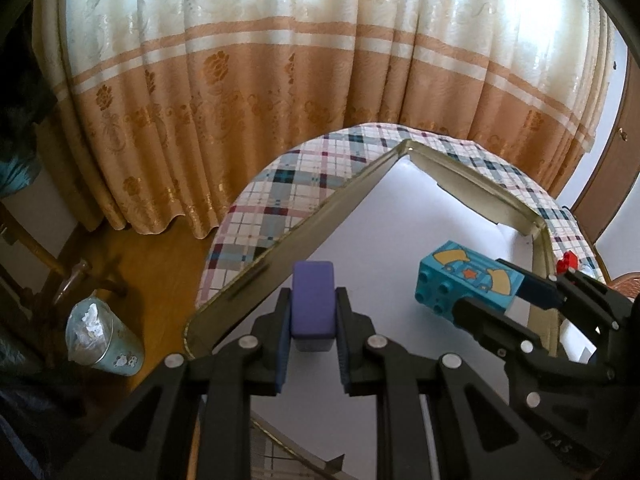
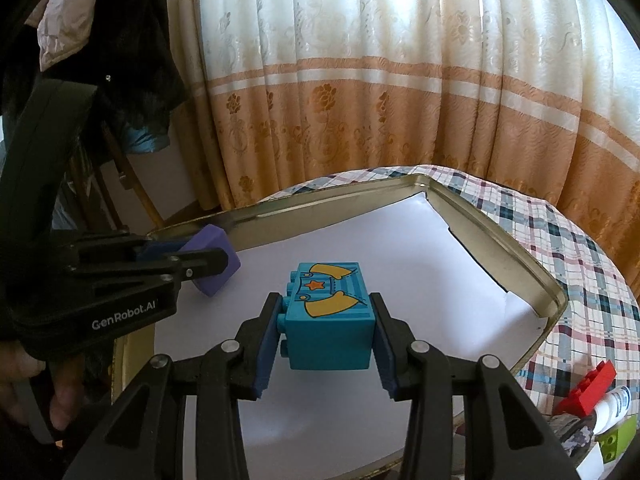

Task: Organize rigid objects
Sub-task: 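Lower and release the purple block with the left tool while the right tool releases the teal block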

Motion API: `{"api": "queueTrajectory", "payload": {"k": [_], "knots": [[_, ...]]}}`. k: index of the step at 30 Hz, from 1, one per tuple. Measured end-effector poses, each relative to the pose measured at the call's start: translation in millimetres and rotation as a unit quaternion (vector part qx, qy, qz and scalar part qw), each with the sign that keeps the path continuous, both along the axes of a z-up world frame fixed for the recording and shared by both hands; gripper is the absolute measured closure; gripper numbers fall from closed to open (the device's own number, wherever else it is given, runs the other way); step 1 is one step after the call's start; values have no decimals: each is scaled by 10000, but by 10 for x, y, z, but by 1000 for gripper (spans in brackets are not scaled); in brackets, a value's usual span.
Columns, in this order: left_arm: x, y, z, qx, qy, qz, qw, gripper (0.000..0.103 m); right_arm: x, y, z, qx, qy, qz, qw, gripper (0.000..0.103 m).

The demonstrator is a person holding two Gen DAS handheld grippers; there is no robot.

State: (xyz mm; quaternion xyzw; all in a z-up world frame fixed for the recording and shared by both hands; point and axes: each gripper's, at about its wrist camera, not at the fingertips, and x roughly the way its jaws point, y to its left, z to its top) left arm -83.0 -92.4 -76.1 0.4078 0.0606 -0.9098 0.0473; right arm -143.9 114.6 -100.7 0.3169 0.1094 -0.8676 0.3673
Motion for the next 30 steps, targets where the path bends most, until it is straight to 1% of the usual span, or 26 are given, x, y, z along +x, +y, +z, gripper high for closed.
{"api": "queueTrajectory", "payload": {"k": [19, 21, 22, 23, 24, 25, 26, 30], "knots": [[-17, -9, -22, -28, -37, 1, 10000, 85, -10, -3, -55, 60, -54, -50, 10000, 58], [-15, -31, -19, -20, -28, 47, 10000, 81, -13, -15, -46, 132, -48, -57, 9999, 58], [-10, -30, -10, -8, -27, 12, 10000, 74, -11, -36, -49, 206, -89, -11, 9997, 54], [-5, -17, 3, -29, -5, -5, 10000, 63, -15, -53, -46, 240, -112, 11, 9996, 36], [15, -4, 21, -91, 42, 28, 9999, 54, -7, -54, -36, 219, -103, 23, 9997, 27], [36, 13, 39, -132, 98, 42, 9999, 38, 17, -35, -10, 101, -72, 64, 9999, 22], [57, 11, 50, -139, 124, 75, 9998, 35, 33, -23, 4, 44, -59, 92, 9999, 22], [70, 10, 55, -40, 105, 60, 9999, 30, 79, 26, 49, 37, -31, 45, 10000, 22]]}}
